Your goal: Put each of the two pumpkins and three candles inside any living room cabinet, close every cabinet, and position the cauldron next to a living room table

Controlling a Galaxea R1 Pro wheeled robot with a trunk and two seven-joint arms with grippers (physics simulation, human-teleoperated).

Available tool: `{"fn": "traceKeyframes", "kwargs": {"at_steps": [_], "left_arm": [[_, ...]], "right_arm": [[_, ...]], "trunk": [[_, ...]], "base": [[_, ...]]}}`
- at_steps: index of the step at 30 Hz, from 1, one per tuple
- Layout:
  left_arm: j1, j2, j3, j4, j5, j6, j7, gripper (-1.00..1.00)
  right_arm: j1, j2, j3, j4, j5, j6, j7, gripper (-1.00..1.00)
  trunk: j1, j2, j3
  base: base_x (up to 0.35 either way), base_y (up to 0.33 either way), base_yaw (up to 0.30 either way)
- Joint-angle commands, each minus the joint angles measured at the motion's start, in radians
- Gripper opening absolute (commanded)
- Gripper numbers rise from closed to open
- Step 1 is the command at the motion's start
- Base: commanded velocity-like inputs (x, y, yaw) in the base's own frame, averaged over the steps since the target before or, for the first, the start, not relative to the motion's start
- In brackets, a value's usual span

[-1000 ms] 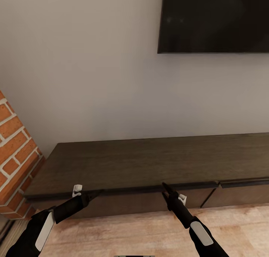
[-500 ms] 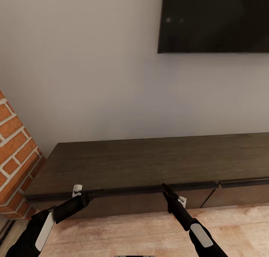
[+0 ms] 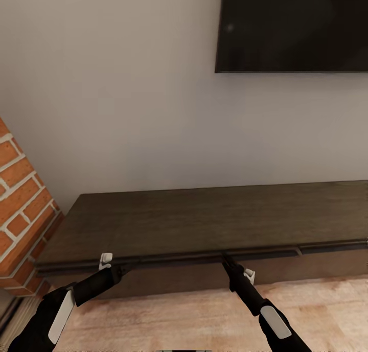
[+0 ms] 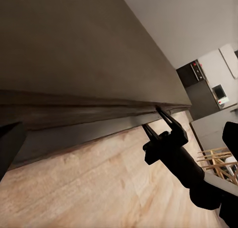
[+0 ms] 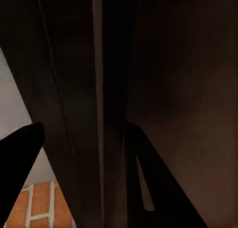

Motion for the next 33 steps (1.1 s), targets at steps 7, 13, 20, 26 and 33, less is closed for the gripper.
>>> {"fn": "traceKeyframes", "kwargs": {"at_steps": [7, 13, 20, 26, 33], "left_arm": [[0.000, 0.000, 0.000, 0.000, 0.004, 0.008, -0.001, 1.00], [0.000, 0.000, 0.000, 0.000, 0.004, 0.008, 0.000, 1.00], [0.000, 0.000, 0.000, 0.000, 0.004, 0.008, 0.000, 1.00], [0.000, 0.000, 0.000, 0.000, 0.004, 0.008, 0.000, 1.00], [0.000, 0.000, 0.000, 0.000, 0.004, 0.008, 0.000, 1.00]], "right_arm": [[-0.001, 0.000, -0.003, -0.025, -0.021, 0.020, 0.007, -1.00], [-0.001, 0.000, -0.003, -0.025, -0.021, 0.020, 0.007, -1.00], [-0.001, 0.000, -0.004, -0.025, -0.021, 0.020, 0.007, -1.00], [-0.001, -0.001, -0.004, -0.025, -0.021, 0.020, 0.007, -1.00], [-0.001, -0.001, -0.003, -0.025, -0.021, 0.020, 0.007, -1.00]], "trunk": [[-0.001, 0.000, -0.001], [-0.001, 0.000, -0.001], [-0.001, 0.000, -0.001], [-0.001, 0.000, -0.001], [-0.001, 0.000, -0.001]], "base": [[-0.087, 0.000, 0.000], [-0.008, 0.000, 0.000], [0.000, 0.000, 0.000], [0.000, 0.000, 0.000], [0.000, 0.000, 0.000]]}}
